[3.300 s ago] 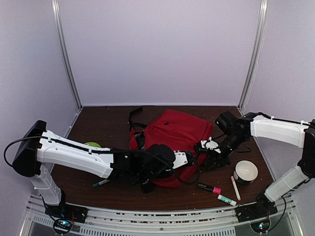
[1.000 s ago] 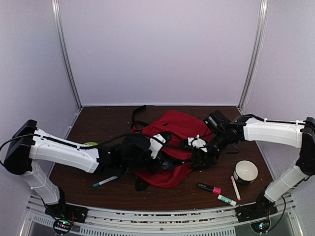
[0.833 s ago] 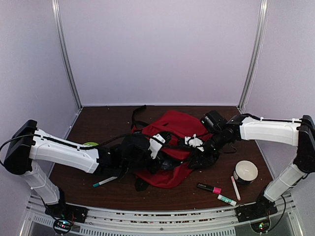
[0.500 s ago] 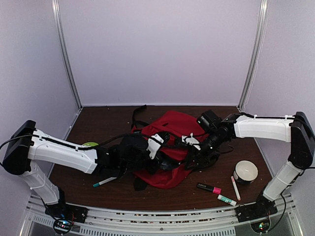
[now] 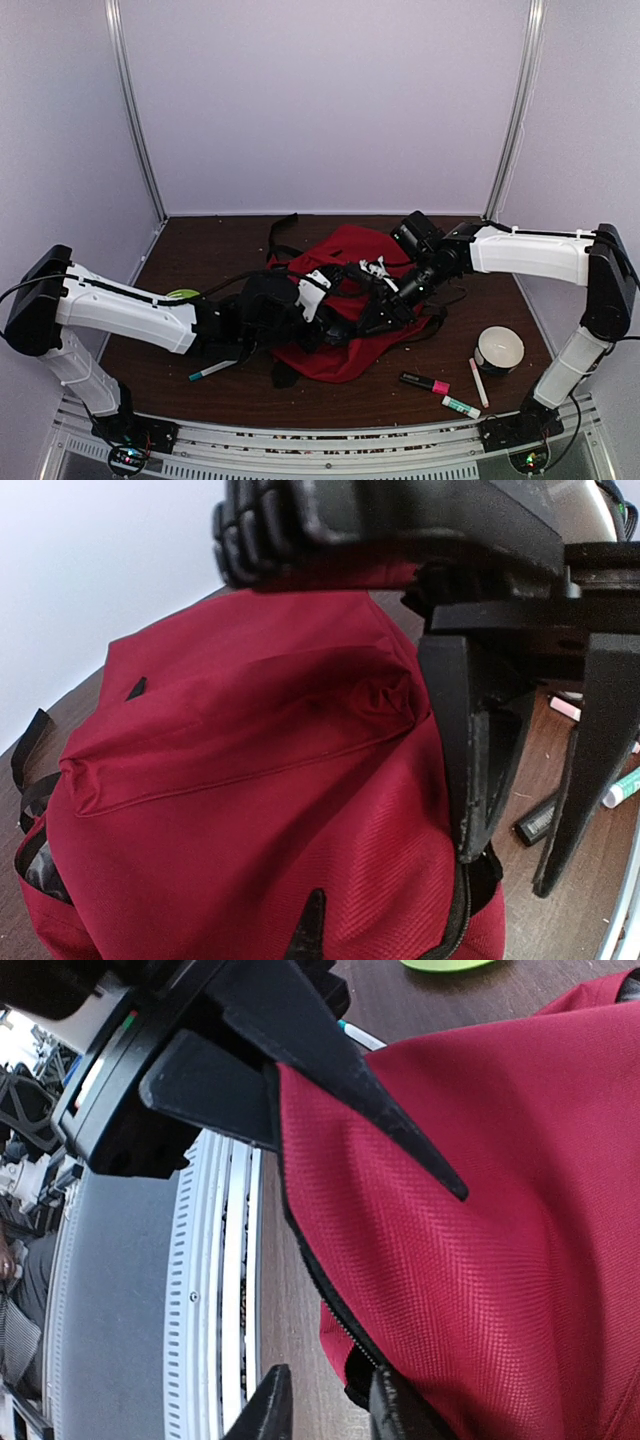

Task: Pack the student bag
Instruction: Pick up the largest pocket of the bag from the student bag.

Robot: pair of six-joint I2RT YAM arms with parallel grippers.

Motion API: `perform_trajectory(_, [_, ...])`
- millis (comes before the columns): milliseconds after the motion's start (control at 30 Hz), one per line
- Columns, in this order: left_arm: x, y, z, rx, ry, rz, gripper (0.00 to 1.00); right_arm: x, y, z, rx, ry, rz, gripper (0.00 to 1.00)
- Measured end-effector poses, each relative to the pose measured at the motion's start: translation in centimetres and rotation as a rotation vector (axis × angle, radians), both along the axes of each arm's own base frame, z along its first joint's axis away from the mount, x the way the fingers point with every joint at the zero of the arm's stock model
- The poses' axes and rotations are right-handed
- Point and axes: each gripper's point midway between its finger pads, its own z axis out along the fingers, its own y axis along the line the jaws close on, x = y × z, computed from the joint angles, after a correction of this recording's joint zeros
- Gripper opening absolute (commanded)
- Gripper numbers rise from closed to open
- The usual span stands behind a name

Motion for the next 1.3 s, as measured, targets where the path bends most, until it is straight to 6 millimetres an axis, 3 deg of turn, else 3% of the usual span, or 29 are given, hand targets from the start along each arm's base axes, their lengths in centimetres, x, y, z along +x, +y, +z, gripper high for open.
perform_trajectory(233, [0.0, 0.0, 0.2, -0.006, -0.002, 0.0, 0.0, -1.0, -0.5, 0.6, 0.006, 0.016, 0.033, 0.23])
perform_trajectory(500, [0.0, 0.0, 0.4, -0.01, -0.003, 0.0, 0.0, 0.1, -2.4, 2.8, -0.008, -0.237, -0.041, 0.32])
perform_trajectory(867, [0.0, 0.0, 0.4, -0.01, -0.003, 0.001, 0.0, 0.8, -2.0, -0.9, -0.122, -0.309, 0.006, 0.36])
perform_trajectory(1033, [-0.1, 0.1, 0.3, -0.008, -0.003, 0.001, 0.0, 0.7, -1.8, -2.4, -0.161, -0.321, 0.029, 0.33])
perform_trajectory(1300, [-0.1, 0.2, 0.2, -0.005, -0.002, 0.001, 0.0, 1.1, -1.4, -2.0, -0.155, -0.328, 0.02, 0.27])
